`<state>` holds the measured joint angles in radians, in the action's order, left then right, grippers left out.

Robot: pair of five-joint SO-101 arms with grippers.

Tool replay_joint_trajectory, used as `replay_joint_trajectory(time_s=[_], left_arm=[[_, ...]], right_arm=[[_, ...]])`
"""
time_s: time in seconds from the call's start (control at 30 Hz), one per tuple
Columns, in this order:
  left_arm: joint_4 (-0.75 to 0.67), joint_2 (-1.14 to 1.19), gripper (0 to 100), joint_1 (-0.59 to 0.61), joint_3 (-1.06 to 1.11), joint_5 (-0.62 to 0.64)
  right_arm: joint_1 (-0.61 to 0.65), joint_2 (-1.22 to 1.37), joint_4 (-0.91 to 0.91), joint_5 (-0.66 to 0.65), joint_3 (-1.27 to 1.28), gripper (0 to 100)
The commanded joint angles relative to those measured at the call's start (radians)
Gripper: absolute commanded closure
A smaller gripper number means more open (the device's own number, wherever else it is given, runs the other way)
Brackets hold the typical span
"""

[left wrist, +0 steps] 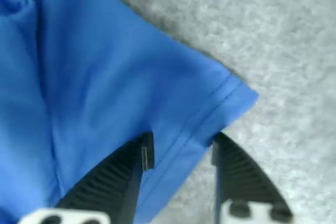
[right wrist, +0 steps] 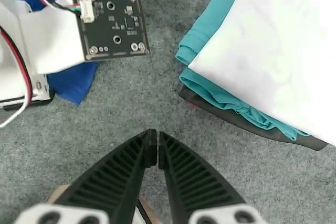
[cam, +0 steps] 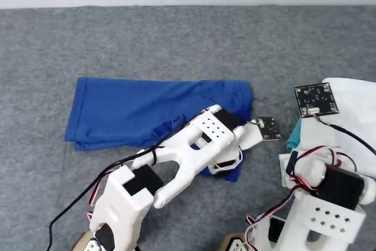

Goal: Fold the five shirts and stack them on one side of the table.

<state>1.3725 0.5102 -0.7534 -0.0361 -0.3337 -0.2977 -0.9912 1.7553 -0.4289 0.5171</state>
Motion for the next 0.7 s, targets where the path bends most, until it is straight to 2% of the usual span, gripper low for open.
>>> replay_joint_trajectory(time_s=[0.0,0.07,0.47,0.67], left_arm=[[-0.025,0.009,93,0.008,-0.001,0.002],[-0.018,0.014,99,0.008,-0.004,0.0],[0.009,-0.207,99,0.057,-0.005,0.002],[-0.097,-0.209,99,0.15,-0.001,0.002]], right_arm=[[-0.012,-0.005,0.035,-0.003,-0.006,98.0],[-0.012,-0.005,0.035,-0.003,-0.006,98.0],[-0.012,-0.005,0.035,-0.003,-0.006,98.0],[-0.012,-0.004,0.031,-0.003,-0.006,98.0]])
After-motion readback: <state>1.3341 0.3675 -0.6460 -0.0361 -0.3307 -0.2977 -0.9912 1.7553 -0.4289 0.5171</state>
